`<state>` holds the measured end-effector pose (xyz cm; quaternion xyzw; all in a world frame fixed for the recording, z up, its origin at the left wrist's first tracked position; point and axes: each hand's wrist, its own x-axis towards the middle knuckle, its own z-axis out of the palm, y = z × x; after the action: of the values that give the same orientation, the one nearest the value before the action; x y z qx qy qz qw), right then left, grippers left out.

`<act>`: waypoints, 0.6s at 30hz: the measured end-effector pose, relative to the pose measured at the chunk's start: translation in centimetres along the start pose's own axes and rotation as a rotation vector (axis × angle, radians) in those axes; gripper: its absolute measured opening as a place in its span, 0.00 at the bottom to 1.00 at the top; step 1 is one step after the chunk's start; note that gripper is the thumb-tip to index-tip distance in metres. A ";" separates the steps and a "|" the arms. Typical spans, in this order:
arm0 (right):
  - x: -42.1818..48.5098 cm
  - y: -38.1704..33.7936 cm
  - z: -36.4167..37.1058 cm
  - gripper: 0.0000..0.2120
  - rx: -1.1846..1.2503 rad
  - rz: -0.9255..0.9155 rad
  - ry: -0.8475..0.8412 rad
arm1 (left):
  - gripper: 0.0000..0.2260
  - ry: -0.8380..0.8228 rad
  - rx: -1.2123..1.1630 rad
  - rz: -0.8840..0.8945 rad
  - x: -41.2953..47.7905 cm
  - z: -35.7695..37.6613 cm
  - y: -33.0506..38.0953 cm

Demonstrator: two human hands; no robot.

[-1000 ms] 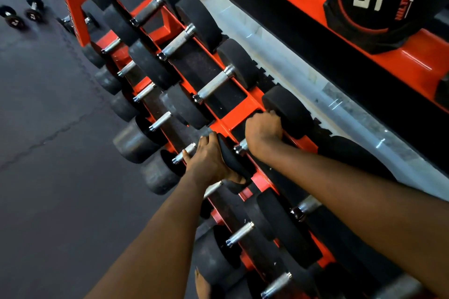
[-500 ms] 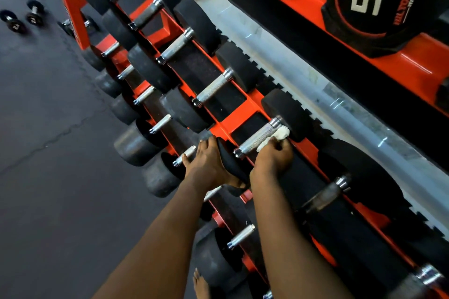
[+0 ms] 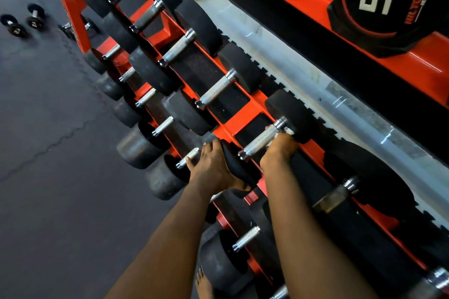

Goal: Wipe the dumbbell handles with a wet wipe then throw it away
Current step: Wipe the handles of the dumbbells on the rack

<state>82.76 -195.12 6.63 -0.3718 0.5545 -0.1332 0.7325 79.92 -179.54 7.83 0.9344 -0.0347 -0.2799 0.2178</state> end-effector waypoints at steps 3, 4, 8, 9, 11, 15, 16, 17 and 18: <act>0.1 0.7 -0.5 0.12 -0.060 -0.024 -0.014 | 0.62 0.009 0.004 0.002 -0.1 0.0 0.0; -0.2 1.3 -0.9 0.12 -0.151 -0.074 0.002 | 0.62 0.008 0.006 -0.003 -0.1 0.0 0.0; -1.0 2.4 -0.5 0.18 -0.364 -0.259 0.081 | 0.64 -0.004 0.011 -0.020 -0.1 0.0 0.1; -1.1 2.1 -0.3 0.16 -0.409 -0.260 0.087 | 0.64 -0.014 0.018 -0.026 -0.1 -0.1 0.1; -1.2 1.3 -0.7 0.14 -0.625 -0.275 0.063 | 0.64 -0.023 0.021 -0.037 0.1 0.1 0.1; -2.2 1.8 -4.4 0.10 -1.046 -0.371 -0.139 | 0.61 0.006 0.025 0.001 -0.2 0.6 -0.2; -2.4 1.9 -5.4 0.07 -1.033 -0.383 -0.162 | 0.61 -0.001 0.019 0.018 -0.4 0.8 -0.4; -2.8 1.8 -6.0 0.03 -0.991 -0.395 -0.176 | 0.62 -0.004 0.001 0.039 -0.7 0.8 -0.6; -3.0 1.5 -6.3 0.07 -0.927 -0.406 -0.181 | 0.62 -0.008 -0.022 0.053 -0.9 0.6 -0.7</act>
<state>75.64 -194.79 7.09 -0.7676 0.4063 0.0198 0.4953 78.79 -179.02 7.50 0.9295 -0.0574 -0.2781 0.2355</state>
